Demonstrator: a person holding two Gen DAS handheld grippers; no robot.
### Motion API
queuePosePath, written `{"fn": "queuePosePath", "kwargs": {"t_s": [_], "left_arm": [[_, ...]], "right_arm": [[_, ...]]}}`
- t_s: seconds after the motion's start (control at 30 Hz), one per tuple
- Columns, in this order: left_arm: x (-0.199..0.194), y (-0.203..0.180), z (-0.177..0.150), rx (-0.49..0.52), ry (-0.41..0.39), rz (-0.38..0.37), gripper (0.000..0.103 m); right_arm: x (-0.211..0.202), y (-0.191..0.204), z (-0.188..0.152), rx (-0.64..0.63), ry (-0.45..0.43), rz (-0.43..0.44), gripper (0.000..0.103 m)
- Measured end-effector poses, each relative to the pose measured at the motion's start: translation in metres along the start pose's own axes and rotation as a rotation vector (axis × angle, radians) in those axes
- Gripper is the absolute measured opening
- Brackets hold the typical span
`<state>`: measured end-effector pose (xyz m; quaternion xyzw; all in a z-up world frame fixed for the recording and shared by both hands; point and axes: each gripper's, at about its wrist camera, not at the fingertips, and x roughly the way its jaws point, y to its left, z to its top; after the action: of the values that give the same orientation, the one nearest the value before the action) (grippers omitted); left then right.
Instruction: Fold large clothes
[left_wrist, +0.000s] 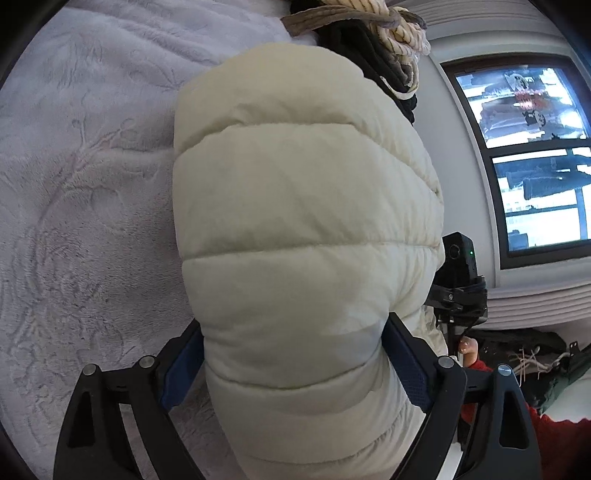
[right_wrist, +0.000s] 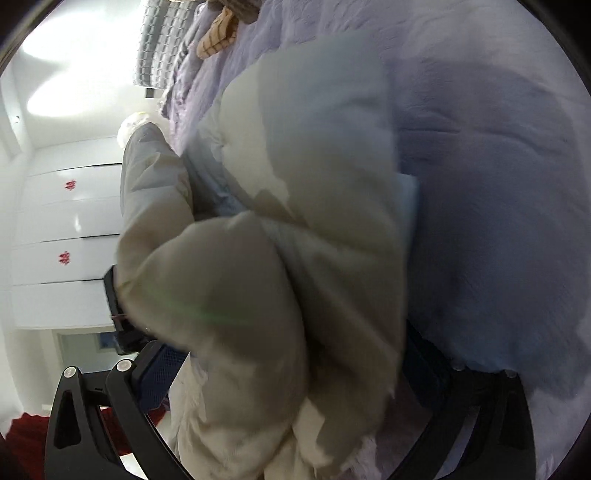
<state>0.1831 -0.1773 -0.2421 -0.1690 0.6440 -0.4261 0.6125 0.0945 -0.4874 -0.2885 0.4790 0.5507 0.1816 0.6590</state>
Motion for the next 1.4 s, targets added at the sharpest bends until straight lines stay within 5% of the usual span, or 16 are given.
{"fn": "queuePosePath", "kwargs": {"t_s": [0.3, 0.37, 0.53, 0.9, 1.4], "left_arm": [[0.004, -0.028, -0.006, 0.032, -0.039, 0.148, 0.089], [0.003, -0.037, -0.007, 0.060, -0.046, 0.187, 0.084], [-0.004, -0.061, -0.015, 0.130, -0.055, 0.242, 0.080], [-0.065, -0.061, -0.034, 0.106, -0.075, 0.242, 0.080], [-0.196, 0.016, -0.028, 0.023, -0.218, 0.392, 0.080]], "right_arm": [[0.014, 0.006, -0.007, 0.061, -0.017, 0.016, 0.097], [0.013, 0.008, -0.012, 0.081, -0.035, 0.030, 0.072], [0.004, 0.018, -0.032, 0.076, -0.064, 0.018, 0.054], [0.021, 0.065, -0.059, 0.054, -0.051, 0.038, 0.053], [0.162, 0.141, -0.035, -0.034, 0.094, 0.093, 0.053]]}}
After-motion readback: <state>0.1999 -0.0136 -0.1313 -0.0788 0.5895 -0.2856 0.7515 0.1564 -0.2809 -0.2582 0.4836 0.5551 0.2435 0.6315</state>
